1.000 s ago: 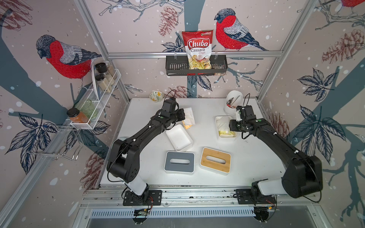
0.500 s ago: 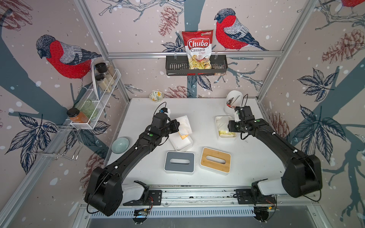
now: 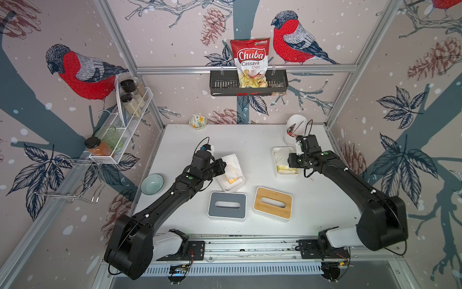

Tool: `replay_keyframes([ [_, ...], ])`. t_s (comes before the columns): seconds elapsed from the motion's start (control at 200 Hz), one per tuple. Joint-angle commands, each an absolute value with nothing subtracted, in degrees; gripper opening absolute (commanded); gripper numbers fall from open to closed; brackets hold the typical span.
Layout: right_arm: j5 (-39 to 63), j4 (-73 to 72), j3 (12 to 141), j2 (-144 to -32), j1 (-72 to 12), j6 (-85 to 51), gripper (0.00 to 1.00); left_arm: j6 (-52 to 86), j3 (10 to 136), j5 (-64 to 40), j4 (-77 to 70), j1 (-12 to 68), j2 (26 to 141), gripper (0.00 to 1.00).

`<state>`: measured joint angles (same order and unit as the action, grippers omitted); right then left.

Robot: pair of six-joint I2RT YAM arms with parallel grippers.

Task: Put the tissue paper into the tissue box
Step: Place the paper towel in the tissue box.

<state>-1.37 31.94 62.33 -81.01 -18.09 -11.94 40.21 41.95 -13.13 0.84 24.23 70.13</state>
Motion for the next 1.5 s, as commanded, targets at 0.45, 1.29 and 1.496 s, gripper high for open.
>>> replay_keyframes([
  [0.45, -2.80, 31.88, 62.22, -80.45, -19.05, -12.35, 0.54, 39.77, 40.26, -12.88, -12.22, 23.47, 85.64, 0.00],
  [1.29, -2.15, 32.07, 62.84, -81.59, -22.20, -12.37, 0.54, 32.23, 56.86, -13.87, -4.20, 18.90, 102.03, 0.30],
  [1.496, -6.46, 35.44, 65.79, -81.36, -32.32, -12.52, 0.99, 31.87, 56.32, -13.69, -3.72, 18.90, 99.34, 0.45],
])
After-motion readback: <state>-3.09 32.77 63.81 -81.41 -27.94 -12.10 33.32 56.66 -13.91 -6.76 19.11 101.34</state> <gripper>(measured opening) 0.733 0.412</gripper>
